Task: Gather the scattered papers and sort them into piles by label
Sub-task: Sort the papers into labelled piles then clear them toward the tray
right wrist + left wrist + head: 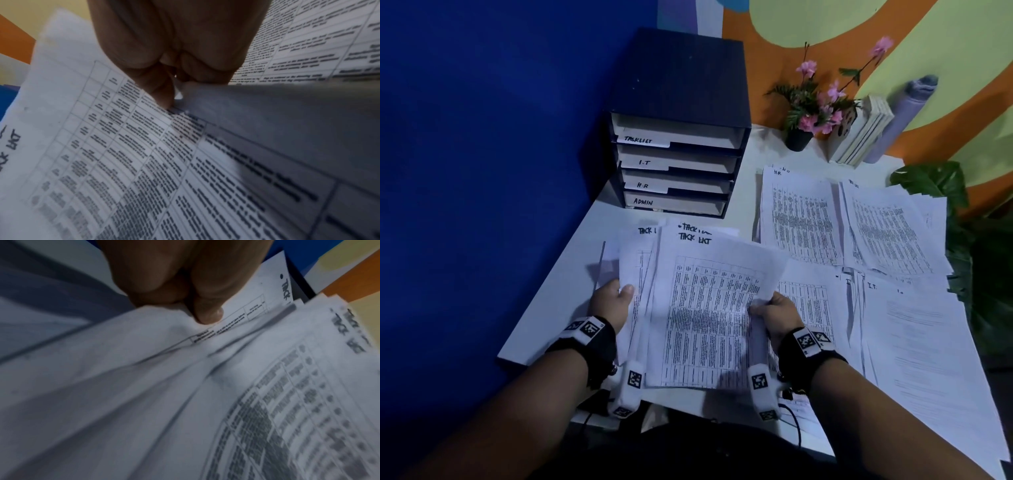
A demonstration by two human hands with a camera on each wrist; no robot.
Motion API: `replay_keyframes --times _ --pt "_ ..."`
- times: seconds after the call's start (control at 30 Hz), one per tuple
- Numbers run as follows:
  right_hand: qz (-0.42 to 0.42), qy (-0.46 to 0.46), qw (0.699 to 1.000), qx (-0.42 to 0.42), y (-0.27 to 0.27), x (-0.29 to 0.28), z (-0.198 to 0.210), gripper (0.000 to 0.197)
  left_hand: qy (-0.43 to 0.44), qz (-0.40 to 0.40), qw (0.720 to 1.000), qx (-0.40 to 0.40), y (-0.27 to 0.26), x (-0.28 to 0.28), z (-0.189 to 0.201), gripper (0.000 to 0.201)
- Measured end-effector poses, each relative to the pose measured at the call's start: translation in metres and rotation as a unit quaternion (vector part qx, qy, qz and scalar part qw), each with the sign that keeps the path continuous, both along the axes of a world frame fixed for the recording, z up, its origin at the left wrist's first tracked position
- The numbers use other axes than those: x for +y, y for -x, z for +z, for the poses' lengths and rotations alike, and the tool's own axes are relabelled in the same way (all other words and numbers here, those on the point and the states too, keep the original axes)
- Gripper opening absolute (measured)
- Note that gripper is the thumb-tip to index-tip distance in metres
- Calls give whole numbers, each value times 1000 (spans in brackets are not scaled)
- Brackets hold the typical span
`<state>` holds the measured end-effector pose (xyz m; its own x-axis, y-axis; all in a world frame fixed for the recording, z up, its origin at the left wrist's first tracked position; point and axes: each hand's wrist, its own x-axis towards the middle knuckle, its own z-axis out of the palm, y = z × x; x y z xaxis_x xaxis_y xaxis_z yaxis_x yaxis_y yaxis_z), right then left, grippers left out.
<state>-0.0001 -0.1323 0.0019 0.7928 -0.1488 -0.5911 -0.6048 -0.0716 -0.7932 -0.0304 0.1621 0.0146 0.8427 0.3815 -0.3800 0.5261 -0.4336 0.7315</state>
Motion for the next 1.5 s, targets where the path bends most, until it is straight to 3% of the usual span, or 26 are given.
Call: replay_keyframes --times 0.07,0.13,0.2,0.27,0.37,0.47,0.53,0.6,0.7,0.87,1.07,1.23,1.37,1.5 --pt "19 -17 1000 -14 -1 1 -1 23 54 -18 998 0 -2 -9 2 20" --pt "48 23 998 -26 -3 3 -4 23 130 -11 991 -6 -3 -19 2 18" --pt "67 115 990 -34 -7 2 -6 15 73 -38 997 7 -6 -21 -4 24" --pt "67 205 976 -23 -9 0 -6 12 -49 -62 996 40 -8 -15 -13 31" --pt "101 289 952 -12 -7 -8 -9 13 -193 -74 972 113 1 -8 -22 68" --pt "115 320 940 2 1 -12 -17 13 -236 -97 954 155 7 -6 -30 97" --pt "107 304 946 7 5 -12 -23 19 -213 -85 960 160 5 -1 -38 107" --pt "92 282 955 7 5 -12 -25 26 -178 -64 972 137 4 5 -43 94" --pt "88 272 958 -4 2 -12 -23 28 -152 -26 986 55 7 8 -40 55" --pt "85 268 959 -13 -1 -15 -22 31 -99 18 995 3 11 6 -32 31" --pt "54 213 976 -12 -1 -16 -18 31 -106 27 994 -9 9 12 -24 21" --pt "53 124 991 -9 -4 -10 -13 22 -143 43 983 -110 8 15 -16 14" --pt "34 78 996 -39 -6 -2 0 21 -107 115 980 -120 1 12 -3 18" --pt "-1 -4 999 -50 -5 4 10 17 -52 133 981 -132 -6 7 10 17"
